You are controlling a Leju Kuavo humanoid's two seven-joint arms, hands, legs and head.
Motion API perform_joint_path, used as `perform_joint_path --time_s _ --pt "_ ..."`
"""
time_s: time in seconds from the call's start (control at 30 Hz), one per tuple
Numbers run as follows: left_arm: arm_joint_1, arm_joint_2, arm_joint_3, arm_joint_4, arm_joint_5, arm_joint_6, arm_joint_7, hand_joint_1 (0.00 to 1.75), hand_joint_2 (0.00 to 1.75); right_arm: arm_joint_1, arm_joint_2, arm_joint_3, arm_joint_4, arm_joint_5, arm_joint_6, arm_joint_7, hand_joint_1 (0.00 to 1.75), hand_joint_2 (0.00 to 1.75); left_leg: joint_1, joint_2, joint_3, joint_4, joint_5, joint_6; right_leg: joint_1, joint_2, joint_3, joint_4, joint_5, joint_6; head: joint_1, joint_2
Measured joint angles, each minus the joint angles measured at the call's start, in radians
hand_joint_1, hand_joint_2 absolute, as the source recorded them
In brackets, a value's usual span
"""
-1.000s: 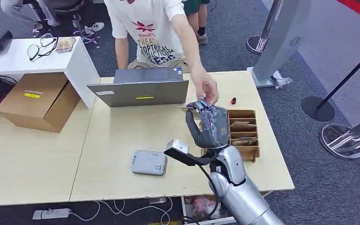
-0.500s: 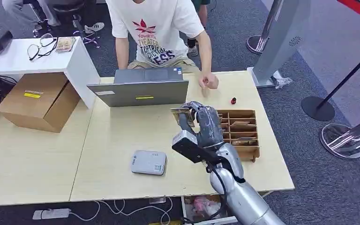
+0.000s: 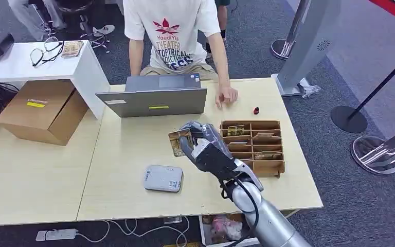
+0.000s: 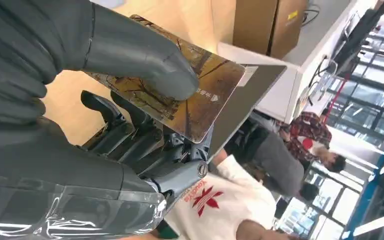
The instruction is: Pass the card to the sensor for recognition and then transmit it.
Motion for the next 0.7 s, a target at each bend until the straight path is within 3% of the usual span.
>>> perform_joint_path --time_s 0.3,0.7 --pt "-0.008 0.0 -0.015 0.0 -0.005 -0.01 0.01 0.0 0.0 -0.048 0.005 0.084 0.084 -0.021 0.072 0.04 1.75 1.75 0.0 0.0 0.0 0.0 0.0 0.0 0.0 0.0 0.0 0.0 0.0 0.0 0.0 0.0" --pt "-0.008 0.0 -0.015 0.0 0.026 -0.005 0.011 0.0 0.0 -0.143 0.077 0.217 0.321 -0.039 0.112 0.052 1.75 1.75 0.0 0.0 0.0 0.0 0.0 0.0 0.0 0.0 0.0 0.0 0.0 0.0 0.0 0.0"
